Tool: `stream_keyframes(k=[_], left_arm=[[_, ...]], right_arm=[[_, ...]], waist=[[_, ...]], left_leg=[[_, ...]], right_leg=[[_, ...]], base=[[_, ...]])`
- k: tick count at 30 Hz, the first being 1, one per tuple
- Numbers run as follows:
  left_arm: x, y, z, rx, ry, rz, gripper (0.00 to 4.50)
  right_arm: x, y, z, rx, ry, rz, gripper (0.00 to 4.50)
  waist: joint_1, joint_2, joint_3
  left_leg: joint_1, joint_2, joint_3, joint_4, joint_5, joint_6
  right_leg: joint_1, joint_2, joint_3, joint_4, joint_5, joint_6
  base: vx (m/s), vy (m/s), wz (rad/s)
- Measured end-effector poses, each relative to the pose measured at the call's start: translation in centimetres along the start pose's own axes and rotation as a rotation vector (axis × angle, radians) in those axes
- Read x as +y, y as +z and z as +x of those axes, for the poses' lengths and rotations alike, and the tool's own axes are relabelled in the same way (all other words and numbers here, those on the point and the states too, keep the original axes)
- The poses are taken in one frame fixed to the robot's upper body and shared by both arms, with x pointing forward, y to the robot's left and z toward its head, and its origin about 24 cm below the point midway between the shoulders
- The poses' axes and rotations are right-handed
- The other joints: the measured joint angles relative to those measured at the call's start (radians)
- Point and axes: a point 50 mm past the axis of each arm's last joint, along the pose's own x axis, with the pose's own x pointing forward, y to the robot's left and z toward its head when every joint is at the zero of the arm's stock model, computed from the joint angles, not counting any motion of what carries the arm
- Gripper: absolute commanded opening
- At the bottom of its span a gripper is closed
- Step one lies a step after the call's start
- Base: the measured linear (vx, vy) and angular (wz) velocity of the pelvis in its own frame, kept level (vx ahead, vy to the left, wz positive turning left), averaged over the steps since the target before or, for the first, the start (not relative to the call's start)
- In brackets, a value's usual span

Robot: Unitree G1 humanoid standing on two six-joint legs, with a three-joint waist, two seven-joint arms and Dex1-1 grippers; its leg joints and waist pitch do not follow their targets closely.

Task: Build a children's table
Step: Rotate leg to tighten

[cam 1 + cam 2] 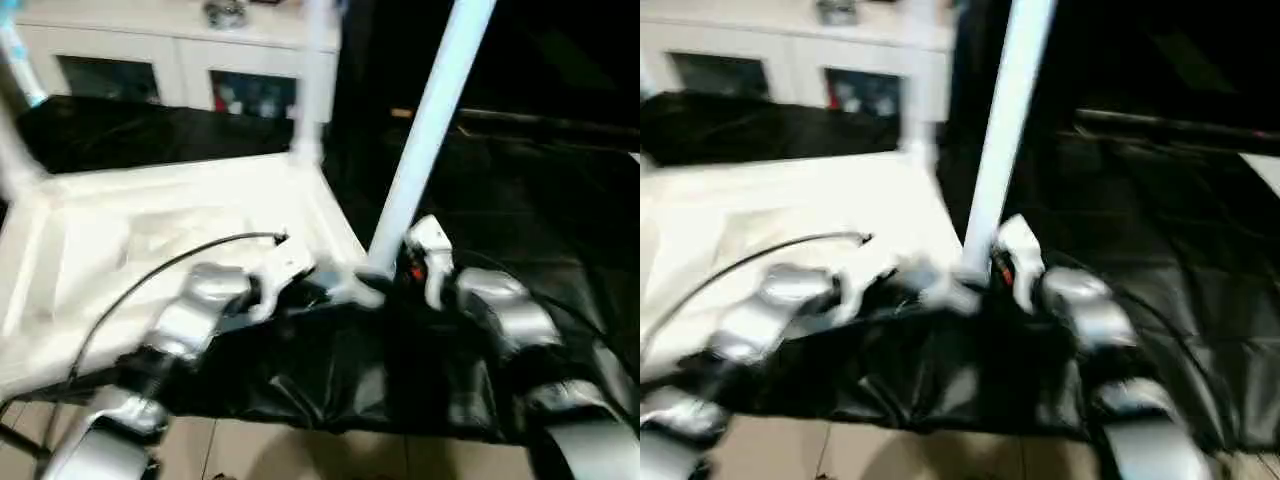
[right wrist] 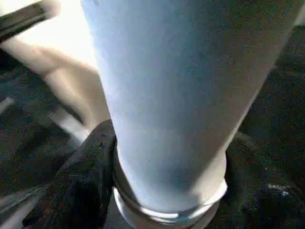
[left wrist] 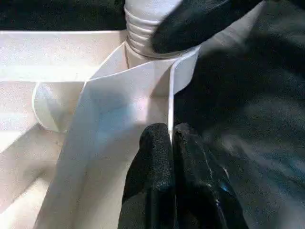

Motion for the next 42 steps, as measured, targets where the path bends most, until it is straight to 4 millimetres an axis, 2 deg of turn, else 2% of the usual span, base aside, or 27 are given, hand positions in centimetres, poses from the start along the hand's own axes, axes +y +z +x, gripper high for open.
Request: stream_keyframes(k=[6, 8, 13, 14, 26, 32, 37, 38, 42], left_arm=[[0.6, 0.7, 1.3, 0.016, 0.117, 0.009, 0.0], [0.5, 0.8, 1.3, 0.016, 0.123, 0.022, 0.0], [0.5, 0.8, 1.3, 0.015, 0.119, 0.035, 0.0], [0.5, 0.8, 1.3, 0.015, 0.117, 0.036, 0.0], [-0.1, 0.1, -0.7, -0.002, -0.056, 0.111, 0.0], [-0.6, -0.5, -1.9, -0.001, -0.156, 0.133, 0.0], [-0.7, -0.8, -2.6, 0.009, -0.217, 0.144, 0.0], [-0.7, -0.8, -2.7, 0.01, -0.228, 0.147, 0.0], [-1.0, -0.9, -3.0, 0.007, -0.277, 0.154, 0.0]], right_arm=[[0.3, 0.8, 2.4, -0.034, -0.219, 0.034, 2.72], [0.3, 0.8, 2.5, -0.045, -0.228, 0.038, 3.28], [0.4, 0.8, 2.4, -0.052, -0.197, 0.031, 3.62], [0.3, 0.8, 2.3, -0.053, -0.19, 0.027, 3.87], [-0.4, -0.3, -0.9, 0.033, 0.123, -0.122, 3.87], [0.0, -0.9, -3.0, 0.076, 0.306, -0.19, 3.87], [0.5, -1.0, -3.3, 0.076, 0.385, -0.2, 3.87], [0.7, -1.1, -3.2, 0.074, 0.4, -0.199, 3.61], [1.3, -1.1, -3.3, 0.068, 0.449, -0.196, 3.31]], waist=[[-0.011, 0.001, -0.001], [-0.01, 0.001, -0.001], [-0.009, 0.004, -0.002], [-0.008, 0.005, -0.001], [-0.001, 0.007, 0.0], [0.008, 0.005, -0.001], [0.011, 0.005, -0.001], [0.013, 0.005, -0.001], [0.024, 0.005, -0.001]], left_leg=[[0.0, 0.0, 0.0, -0.001, 0.0, 0.0], [0.0, 0.0, 0.0, -0.001, 0.0, 0.0], [0.0, 0.0, 0.0, -0.002, 0.0, 0.0], [0.0, 0.0, 0.0, -0.002, 0.0, 0.0], [-0.001, 0.0, 0.0, -0.004, 0.0, 0.0], [-0.001, 0.0, 0.0, -0.003, 0.0, 0.0], [-0.001, 0.0, 0.0, -0.003, 0.0, 0.0], [-0.001, 0.0, 0.0, -0.003, 0.0, 0.0], [0.0, 0.0, 0.0, -0.003, 0.0, 0.0]], right_leg=[[-0.001, 0.0, 0.0, -0.001, 0.0, 0.0], [0.0, 0.0, 0.0, -0.001, 0.0, 0.0], [0.0, 0.0, 0.0, 0.0, 0.0, 0.0], [0.0, 0.0, 0.0, 0.0, 0.0, 0.0], [-0.001, 0.0, 0.0, -0.001, 0.0, 0.0], [-0.001, 0.0, 0.0, -0.001, -0.001, 0.001], [-0.001, 0.0, 0.0, -0.001, -0.001, 0.001], [-0.001, 0.0, 0.0, -0.001, -0.001, 0.001], [-0.001, 0.0, 0.0, -0.001, -0.001, 0.001]], base=[[0.0, 0.0, 0.0], [0.0, 0.0, 0.0], [0.0, 0.0, 0.0], [0.0, 0.0, 0.0], [0.0, 0.0, 0.0], [0.0, 0.0, 0.0], [0.0, 0.0, 0.0], [0.0, 0.0, 0.0], [0.0, 0.0, 0.0]])
